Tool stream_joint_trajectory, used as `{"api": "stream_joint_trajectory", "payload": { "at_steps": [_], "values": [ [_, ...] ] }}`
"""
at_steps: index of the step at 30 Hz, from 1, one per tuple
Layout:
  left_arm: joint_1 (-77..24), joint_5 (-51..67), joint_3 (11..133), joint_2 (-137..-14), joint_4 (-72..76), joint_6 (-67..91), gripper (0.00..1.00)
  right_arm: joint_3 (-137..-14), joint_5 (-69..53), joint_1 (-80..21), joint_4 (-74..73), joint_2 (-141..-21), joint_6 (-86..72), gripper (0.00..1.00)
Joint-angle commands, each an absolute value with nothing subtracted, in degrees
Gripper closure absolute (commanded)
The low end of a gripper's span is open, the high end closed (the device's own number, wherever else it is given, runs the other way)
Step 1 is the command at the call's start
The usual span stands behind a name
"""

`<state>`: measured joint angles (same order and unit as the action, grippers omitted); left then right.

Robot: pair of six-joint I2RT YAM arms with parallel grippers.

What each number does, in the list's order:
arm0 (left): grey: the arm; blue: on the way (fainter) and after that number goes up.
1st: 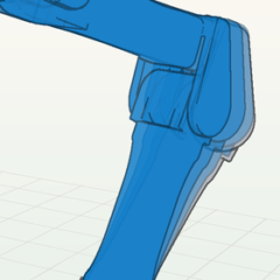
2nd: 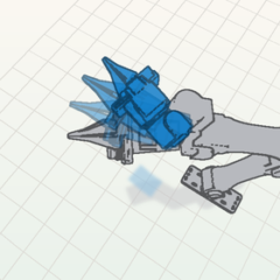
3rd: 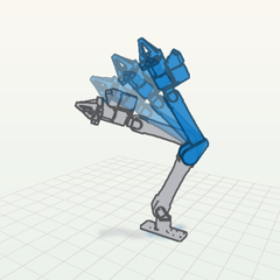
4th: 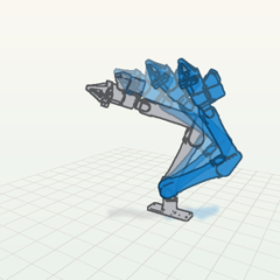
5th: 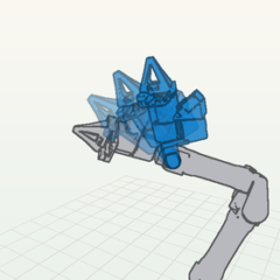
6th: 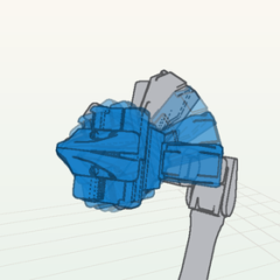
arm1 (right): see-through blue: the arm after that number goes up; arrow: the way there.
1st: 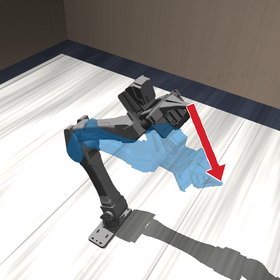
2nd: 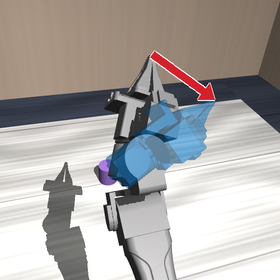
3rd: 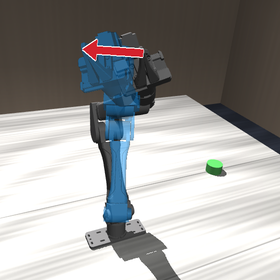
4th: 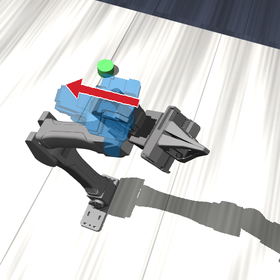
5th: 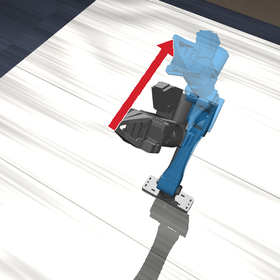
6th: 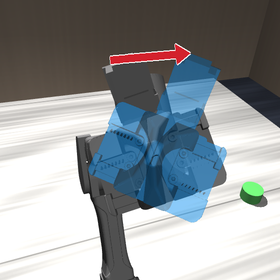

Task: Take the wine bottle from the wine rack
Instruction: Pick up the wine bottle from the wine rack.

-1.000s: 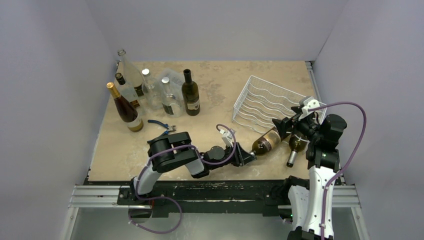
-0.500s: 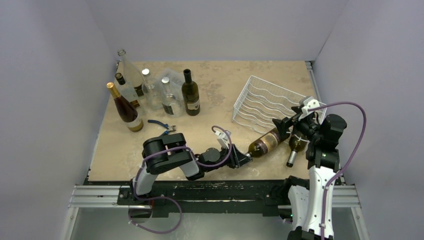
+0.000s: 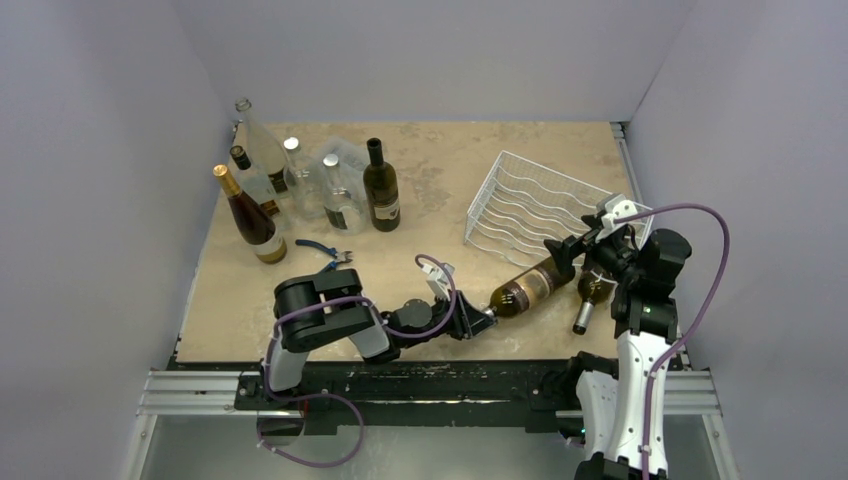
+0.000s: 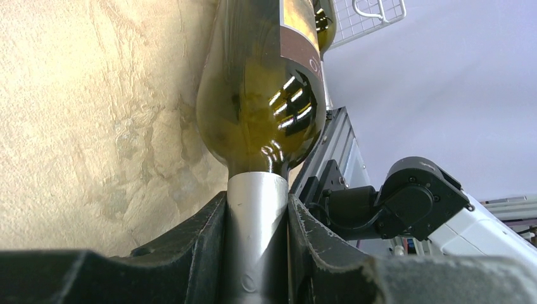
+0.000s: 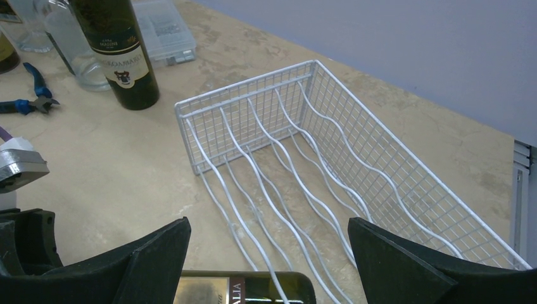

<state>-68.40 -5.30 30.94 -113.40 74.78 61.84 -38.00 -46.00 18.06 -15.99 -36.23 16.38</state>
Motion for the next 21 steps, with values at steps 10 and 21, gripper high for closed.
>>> {"api": "stream_joint_trajectory", "payload": {
  "at_steps": [10, 21],
  "values": [
    [-69.0, -10.3, 26.9, -108.4, 81.6, 60.6, 1.0, -37.9, -47.5, 18.3, -16.1, -35.9, 17.8, 0.01],
    [-69.2, -11.6, 23.5, -105.7, 81.6, 60.7, 1.0, -38.0, -49.5, 18.3, -17.6, -36.0, 20.0, 0.01]
  ]
}}
